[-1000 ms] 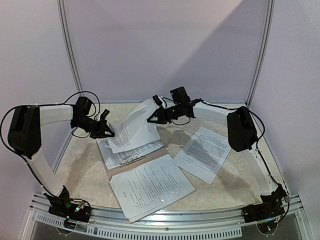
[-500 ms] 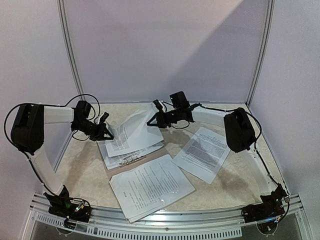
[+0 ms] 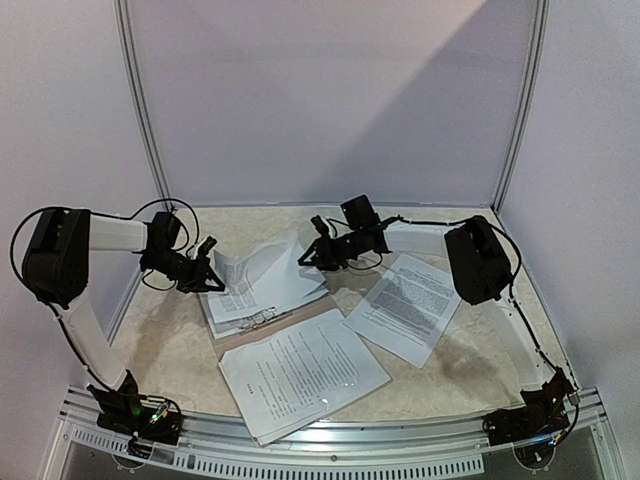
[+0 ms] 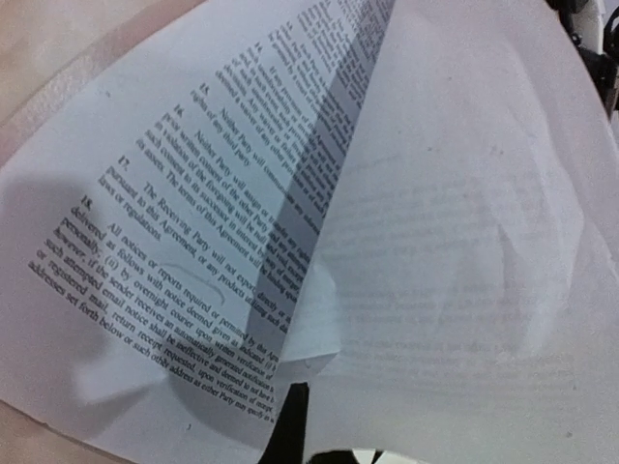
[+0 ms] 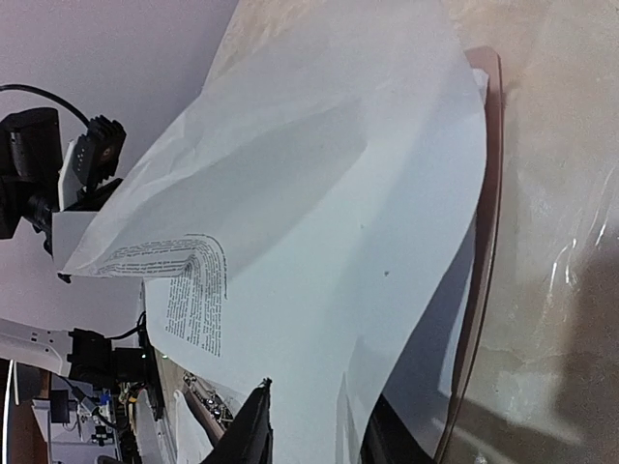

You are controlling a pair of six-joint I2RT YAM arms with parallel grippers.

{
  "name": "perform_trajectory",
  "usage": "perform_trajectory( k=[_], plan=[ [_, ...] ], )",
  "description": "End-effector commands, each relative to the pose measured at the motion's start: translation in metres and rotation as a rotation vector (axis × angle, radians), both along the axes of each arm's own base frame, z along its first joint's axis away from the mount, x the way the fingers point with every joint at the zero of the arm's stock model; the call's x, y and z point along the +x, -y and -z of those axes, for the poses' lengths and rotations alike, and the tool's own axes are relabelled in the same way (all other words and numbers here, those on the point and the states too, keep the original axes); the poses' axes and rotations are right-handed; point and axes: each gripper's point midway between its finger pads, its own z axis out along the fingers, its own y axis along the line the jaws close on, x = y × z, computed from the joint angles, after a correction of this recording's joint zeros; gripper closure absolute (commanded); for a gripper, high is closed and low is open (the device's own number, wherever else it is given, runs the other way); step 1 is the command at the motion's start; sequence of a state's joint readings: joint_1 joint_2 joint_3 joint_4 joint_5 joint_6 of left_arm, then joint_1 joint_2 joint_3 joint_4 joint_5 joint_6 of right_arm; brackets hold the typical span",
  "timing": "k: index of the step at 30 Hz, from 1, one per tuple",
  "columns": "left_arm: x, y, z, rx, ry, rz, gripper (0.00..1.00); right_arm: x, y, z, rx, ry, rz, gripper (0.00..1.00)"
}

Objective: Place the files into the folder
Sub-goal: Place the file on the spring clip of the folder.

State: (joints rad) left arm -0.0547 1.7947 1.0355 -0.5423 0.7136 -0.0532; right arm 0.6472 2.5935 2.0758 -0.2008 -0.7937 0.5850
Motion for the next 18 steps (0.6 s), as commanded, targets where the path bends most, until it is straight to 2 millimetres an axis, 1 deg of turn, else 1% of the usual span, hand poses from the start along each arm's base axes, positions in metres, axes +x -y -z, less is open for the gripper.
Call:
perform_trajectory(
  k=[1, 4, 7, 10, 18],
  plan=[
    [-0.009, -0.005, 0.007, 0.004, -0.025, -0.013, 1.0, 0.003, 0.0, -0.03, 0.029, 0.034, 0.019, 0.7],
    [-0.01, -0.006, 0.006, 0.004, -0.025, -0.011, 1.0, 0.002, 0.0, -0.028, 0.027, 0.022, 0.019, 0.75],
    [-0.01, -0.007, 0.004, 0.005, -0.014, -0.003, 1.0, -0.002, 0.0, -0.027, 0.027, 0.015, 0.013, 0.86],
    [-0.012, -0.006, 0.004, 0.003, -0.019, 0.0, 1.0, -0.005, 0.003, -0.027, 0.027, 0.008, 0.01, 0.92],
    [-0.011, -0.007, 0.007, 0.008, -0.02, 0.009, 1.0, -0.019, 0.008, -0.032, 0.023, 0.015, -0.002, 0.98]
  ],
)
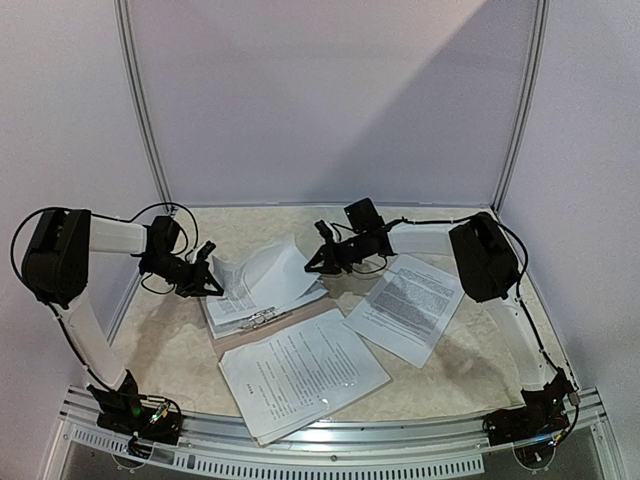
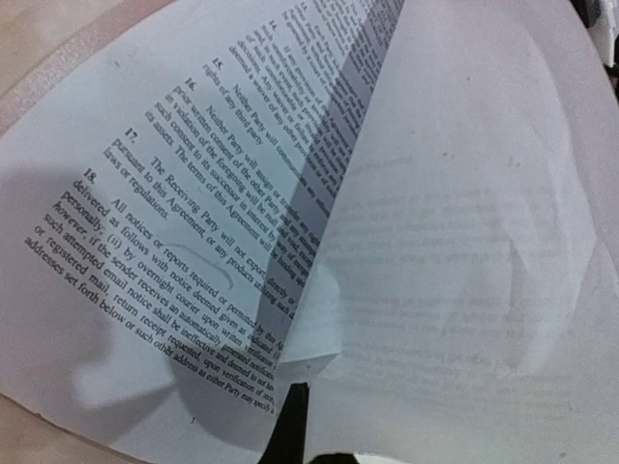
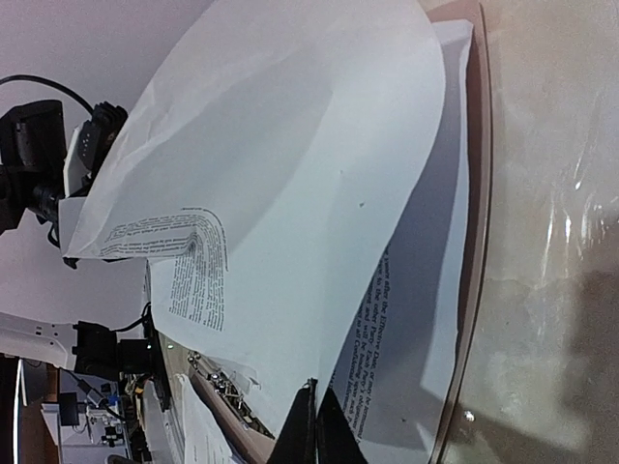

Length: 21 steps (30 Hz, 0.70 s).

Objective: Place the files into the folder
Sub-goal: Place the file on the spring clip of the folder.

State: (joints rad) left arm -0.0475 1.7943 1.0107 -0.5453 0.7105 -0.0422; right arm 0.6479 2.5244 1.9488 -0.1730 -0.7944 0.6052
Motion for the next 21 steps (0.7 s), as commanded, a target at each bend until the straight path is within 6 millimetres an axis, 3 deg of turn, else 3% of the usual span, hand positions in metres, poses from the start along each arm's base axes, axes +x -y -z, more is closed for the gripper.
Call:
perform_trajectory(
  k=[1, 11, 21],
  plan=[
    [-0.004, -0.003, -0.001, -0.003, -0.001, 0.008, 1.0, -0.006, -0.002, -0.037, 0.042, 0.054, -0.012, 0.98],
    [-0.008, -0.003, -0.008, -0.017, 0.008, 0.017, 1.0, -0.016, 0.001, -0.051, 0.043, 0.088, -0.024, 1.0],
    [-0.018, -0.003, 0.006, -0.016, -0.031, 0.019, 1.0, -0.025, 0.01, -0.022, -0.01, 0.055, -0.031, 1.0]
  ],
)
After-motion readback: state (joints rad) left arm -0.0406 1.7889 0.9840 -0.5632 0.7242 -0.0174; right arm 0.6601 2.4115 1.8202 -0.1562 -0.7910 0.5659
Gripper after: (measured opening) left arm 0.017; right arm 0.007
